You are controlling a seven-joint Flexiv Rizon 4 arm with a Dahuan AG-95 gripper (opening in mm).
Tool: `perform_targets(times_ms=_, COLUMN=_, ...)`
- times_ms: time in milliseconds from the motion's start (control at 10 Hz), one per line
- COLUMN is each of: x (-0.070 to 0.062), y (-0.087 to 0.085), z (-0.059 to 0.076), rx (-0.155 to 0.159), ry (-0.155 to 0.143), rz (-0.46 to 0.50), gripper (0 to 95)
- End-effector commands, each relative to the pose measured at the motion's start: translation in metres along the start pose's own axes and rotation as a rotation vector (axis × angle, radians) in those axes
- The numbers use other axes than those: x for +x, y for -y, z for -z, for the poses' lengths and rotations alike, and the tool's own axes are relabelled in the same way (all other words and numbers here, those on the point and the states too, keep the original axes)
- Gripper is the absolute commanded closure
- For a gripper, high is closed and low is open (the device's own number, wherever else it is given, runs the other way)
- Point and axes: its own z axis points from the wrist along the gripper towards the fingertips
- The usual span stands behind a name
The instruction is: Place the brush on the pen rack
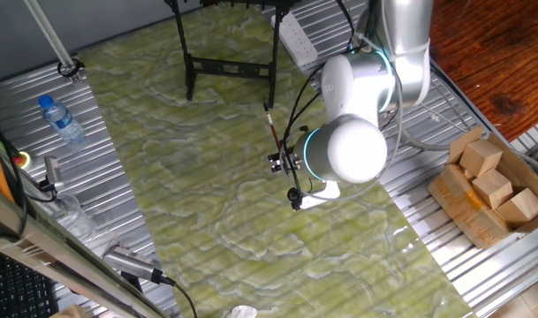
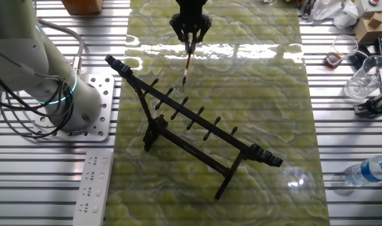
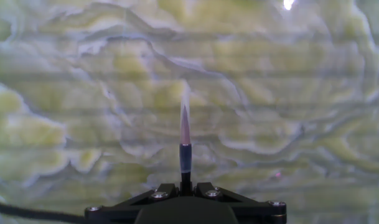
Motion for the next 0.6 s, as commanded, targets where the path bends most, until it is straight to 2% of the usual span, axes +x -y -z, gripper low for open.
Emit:
perform_targets(times_ms=100, x=0.002, y=-0.001, z=0.003, rx=-0.005, ry=-0.014, rz=-0.003, gripper=95.0)
perform_targets(times_ms=300, x=0.006, y=-0.006, z=0.010, rx=-0.005, ry=-0.040, rz=-0.009, gripper=95.0)
perform_targets(times_ms=600, x=0.009, y=-0.010, z=0.017, rx=-0.008, ry=-0.043, rz=-0.011, gripper=95.0)
